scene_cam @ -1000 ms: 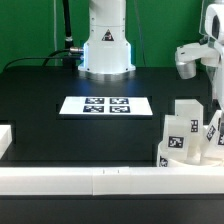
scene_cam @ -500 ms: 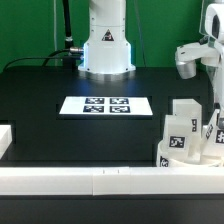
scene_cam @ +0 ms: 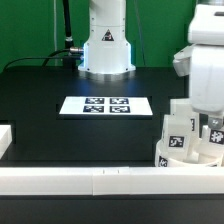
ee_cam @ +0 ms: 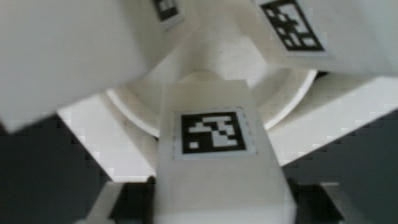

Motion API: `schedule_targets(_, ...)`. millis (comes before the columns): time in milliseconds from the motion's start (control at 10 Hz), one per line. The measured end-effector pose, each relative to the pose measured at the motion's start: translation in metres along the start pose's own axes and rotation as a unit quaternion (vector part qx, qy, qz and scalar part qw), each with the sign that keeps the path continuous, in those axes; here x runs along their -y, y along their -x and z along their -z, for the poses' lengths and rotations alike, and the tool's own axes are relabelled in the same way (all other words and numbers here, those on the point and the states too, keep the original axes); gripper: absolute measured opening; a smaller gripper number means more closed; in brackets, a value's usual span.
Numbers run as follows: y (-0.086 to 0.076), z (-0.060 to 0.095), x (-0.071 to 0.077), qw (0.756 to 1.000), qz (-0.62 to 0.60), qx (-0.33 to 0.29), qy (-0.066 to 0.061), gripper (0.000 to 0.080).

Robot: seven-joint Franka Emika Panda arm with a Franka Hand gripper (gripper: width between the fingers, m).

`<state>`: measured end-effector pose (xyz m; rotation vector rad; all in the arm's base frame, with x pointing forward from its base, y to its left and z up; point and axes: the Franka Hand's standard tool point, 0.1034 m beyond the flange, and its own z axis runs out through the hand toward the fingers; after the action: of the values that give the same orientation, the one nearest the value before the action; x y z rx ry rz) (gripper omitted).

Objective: Assemble stool

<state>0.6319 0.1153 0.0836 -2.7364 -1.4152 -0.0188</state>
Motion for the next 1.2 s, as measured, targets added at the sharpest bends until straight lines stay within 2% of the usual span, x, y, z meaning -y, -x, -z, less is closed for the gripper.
schedule_targets(500,-0.0002,-0.0003,-0.0005,0.987,-0.163,-0.006,0.000,0.0337)
schedule_targets(700,-0.0015,-0.0009,0.0005,0.967,-0.255,-0.015,0.004,0.0337)
schedule_targets(1200,-0.0011,-0.0019,-0.0013,0.867,-0.496,-0.033,-0.006,0.0337)
